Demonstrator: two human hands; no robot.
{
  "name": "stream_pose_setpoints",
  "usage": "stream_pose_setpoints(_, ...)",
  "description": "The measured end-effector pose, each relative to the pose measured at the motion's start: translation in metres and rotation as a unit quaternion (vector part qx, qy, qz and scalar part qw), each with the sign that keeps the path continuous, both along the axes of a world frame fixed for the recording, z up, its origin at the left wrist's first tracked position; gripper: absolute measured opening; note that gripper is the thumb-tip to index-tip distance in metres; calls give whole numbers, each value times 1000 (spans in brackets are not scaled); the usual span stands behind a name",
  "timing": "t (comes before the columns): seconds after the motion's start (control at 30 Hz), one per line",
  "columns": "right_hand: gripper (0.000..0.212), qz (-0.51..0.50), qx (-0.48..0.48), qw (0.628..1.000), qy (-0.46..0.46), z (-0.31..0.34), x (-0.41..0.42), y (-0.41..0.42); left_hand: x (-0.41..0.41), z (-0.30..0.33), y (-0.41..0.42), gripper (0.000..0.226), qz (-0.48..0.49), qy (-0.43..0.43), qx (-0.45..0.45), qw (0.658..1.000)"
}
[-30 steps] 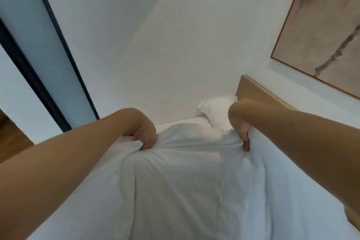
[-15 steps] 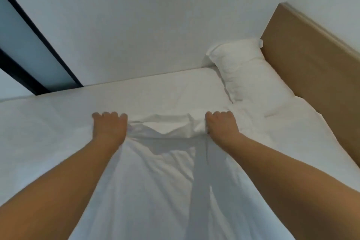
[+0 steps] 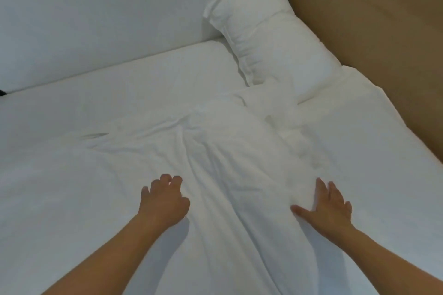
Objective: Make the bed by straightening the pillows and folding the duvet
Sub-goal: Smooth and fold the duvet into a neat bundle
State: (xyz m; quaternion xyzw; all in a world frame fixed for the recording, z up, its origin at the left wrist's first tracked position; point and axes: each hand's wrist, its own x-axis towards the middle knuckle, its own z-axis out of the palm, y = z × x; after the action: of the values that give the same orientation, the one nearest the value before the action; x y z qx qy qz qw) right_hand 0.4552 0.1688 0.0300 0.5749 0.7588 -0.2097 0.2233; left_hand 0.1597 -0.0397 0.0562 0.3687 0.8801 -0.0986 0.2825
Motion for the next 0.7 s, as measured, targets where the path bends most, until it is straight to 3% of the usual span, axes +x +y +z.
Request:
stream_pose_setpoints(0.13,120,-50,-82,991,90,-14,-7,61,-32,13,142,60,-81,56,110,989)
stream_pose_setpoints(0.23,88,-46,-200,964,171,-40,-24,57,-12,-10,235,74,-190,47,164,967)
stream_pose_setpoints(0.33,60,21,-235,950,203,-75,-32,23,23,-58,251,100,-299,56,89,948)
stream_pose_setpoints(0.4,54,32,-238,954,181,-92,-31,6,32,-80,220,79,-318,79,121,937)
stream_pose_setpoints(0.5,71,-62,-301,928,211,-102,-28,-3,21,-89,142,29,-271,115,269,917)
stream_pose_setpoints(0.57,88,-226,-397,837,303,-91,-32,3,14,-91,84,22,-254,93,214,939)
stream_pose_setpoints(0.6,95,-284,-430,781,353,-85,-36,6,13,-91,60,26,-253,68,142,955)
stream_pose_setpoints(0.63,101,-309,-445,749,382,-85,-39,10,13,-91,43,31,-249,32,54,967)
stream_pose_setpoints(0.7,120,-293,-447,749,391,-84,-52,9,16,-69,42,42,-228,-40,-106,967)
